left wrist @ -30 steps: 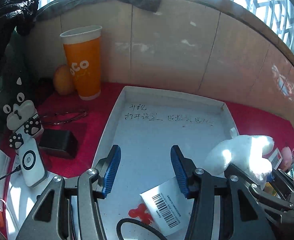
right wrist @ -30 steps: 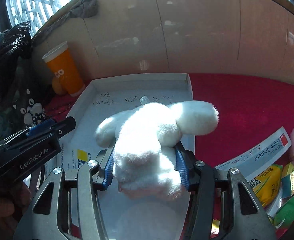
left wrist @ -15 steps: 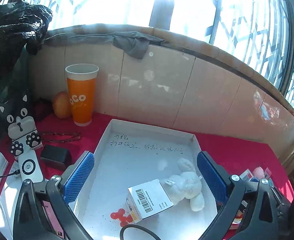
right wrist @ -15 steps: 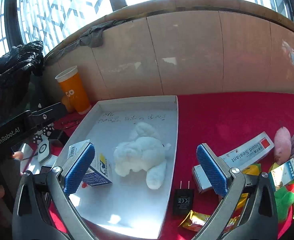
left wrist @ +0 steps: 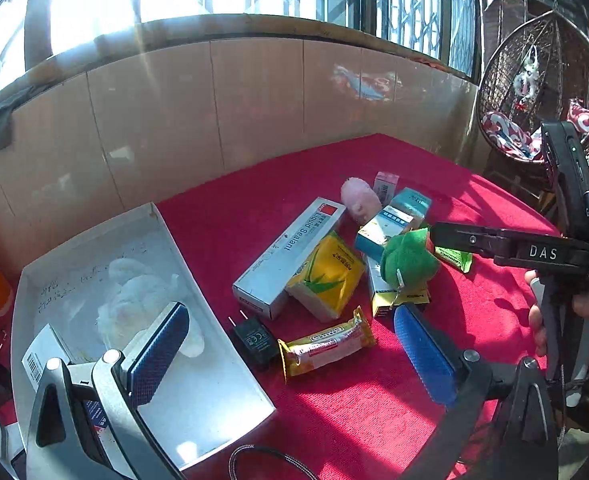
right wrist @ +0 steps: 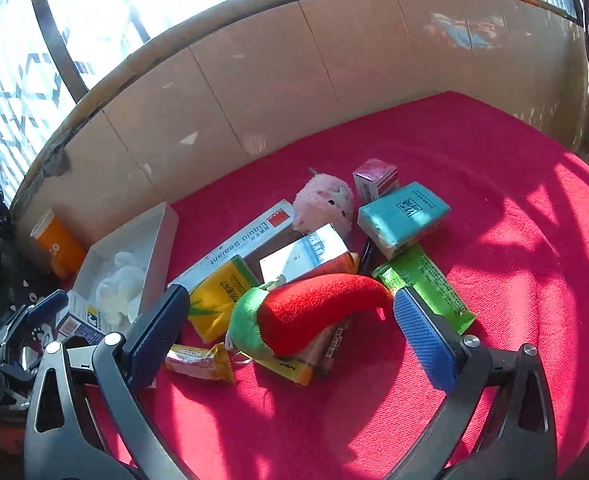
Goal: Organize objects
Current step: 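Grasp the red-green plush pepper with right tool while left tool grasps the yellow snack bar, then carry the snack bar with left tool while right tool carries the pepper to the tray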
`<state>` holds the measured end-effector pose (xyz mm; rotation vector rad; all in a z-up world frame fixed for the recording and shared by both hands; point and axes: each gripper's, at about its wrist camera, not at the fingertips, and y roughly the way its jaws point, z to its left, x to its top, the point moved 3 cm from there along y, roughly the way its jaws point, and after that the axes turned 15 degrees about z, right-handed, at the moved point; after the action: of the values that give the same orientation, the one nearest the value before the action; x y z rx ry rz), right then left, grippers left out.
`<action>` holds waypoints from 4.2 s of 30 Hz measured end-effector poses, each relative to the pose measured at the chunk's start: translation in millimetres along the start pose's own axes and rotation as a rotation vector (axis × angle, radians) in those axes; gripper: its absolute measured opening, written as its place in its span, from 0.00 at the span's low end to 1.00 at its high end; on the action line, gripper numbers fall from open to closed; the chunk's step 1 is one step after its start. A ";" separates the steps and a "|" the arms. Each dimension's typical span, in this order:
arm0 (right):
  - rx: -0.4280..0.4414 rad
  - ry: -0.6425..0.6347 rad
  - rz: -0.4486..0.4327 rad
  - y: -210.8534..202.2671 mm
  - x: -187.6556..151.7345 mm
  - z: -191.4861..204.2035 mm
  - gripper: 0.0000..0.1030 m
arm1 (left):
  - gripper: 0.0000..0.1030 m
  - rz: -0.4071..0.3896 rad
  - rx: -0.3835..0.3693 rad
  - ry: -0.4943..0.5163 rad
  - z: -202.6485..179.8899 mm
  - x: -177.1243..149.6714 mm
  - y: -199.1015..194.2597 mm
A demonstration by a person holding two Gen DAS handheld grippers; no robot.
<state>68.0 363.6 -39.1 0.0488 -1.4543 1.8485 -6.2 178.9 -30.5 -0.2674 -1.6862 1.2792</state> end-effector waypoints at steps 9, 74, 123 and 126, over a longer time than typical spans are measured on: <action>0.019 0.010 0.058 36.1 -4.2 7.5 1.00 | 0.94 0.110 -0.019 0.038 -19.8 -0.1 41.5; 0.046 0.006 0.048 8.9 -9.4 -38.6 0.40 | 0.18 0.180 -0.087 0.035 -51.1 -30.4 35.3; 0.169 -0.462 -0.050 -41.6 -8.8 145.9 0.40 | 0.18 -0.152 0.162 -0.437 91.8 -45.2 -64.0; 0.178 -0.494 -0.042 -37.8 -9.1 160.2 0.40 | 0.18 -0.157 0.170 -0.458 100.9 -46.9 -65.5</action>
<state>30.5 225.7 43.1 0.6589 -1.5850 2.0142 -38.1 57.5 -0.1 0.2756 -1.9150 1.4267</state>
